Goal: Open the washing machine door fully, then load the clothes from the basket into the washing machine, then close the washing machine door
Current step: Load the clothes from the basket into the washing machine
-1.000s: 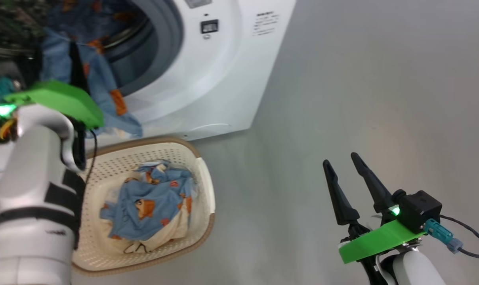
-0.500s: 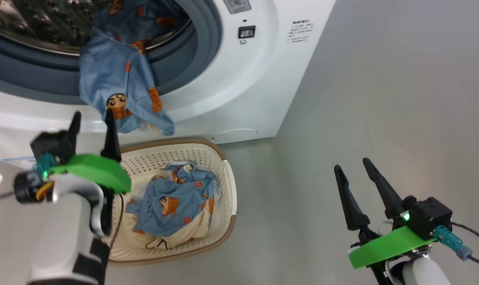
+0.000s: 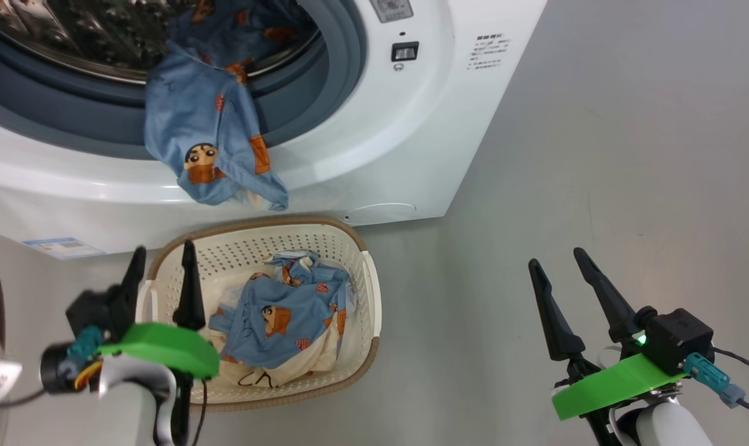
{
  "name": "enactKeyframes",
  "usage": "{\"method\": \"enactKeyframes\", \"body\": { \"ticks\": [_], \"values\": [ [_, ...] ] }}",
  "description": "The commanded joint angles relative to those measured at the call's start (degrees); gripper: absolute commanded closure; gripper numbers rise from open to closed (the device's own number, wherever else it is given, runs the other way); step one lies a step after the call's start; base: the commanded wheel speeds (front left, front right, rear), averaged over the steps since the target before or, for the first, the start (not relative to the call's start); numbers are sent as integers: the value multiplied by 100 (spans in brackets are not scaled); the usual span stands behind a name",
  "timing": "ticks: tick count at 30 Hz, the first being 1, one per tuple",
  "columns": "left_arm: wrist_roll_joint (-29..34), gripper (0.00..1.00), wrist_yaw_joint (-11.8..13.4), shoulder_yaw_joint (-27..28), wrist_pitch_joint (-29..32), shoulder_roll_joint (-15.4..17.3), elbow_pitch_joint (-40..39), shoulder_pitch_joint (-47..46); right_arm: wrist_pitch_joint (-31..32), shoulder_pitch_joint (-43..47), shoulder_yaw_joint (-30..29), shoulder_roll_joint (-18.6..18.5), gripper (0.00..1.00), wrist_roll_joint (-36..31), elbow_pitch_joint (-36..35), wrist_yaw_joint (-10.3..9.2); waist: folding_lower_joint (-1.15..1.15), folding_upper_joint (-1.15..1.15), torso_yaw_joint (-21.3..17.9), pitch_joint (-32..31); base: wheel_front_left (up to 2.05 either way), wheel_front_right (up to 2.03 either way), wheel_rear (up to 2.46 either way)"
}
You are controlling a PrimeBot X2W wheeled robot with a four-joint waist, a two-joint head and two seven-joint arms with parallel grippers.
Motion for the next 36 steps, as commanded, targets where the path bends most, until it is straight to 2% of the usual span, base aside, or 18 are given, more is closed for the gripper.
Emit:
{"method": "enactKeyframes", "body": {
  "ticks": [1,20,36],
  "values": [
    [-60,0,62,164,-37,139,-240,205,-68,101,100,-35,0,-44,-131,9,0,0,27,-34,0,0,0],
    [-346,0,212,276,59,135,-1390,1748,-68,246,38,-109,0,-66,-142,9,0,0,41,-163,0,0,0],
    [-526,0,359,339,154,135,-1863,2243,-68,337,34,-112,0,-59,-118,9,0,0,-33,-310,0,0,0]
  ]
}}
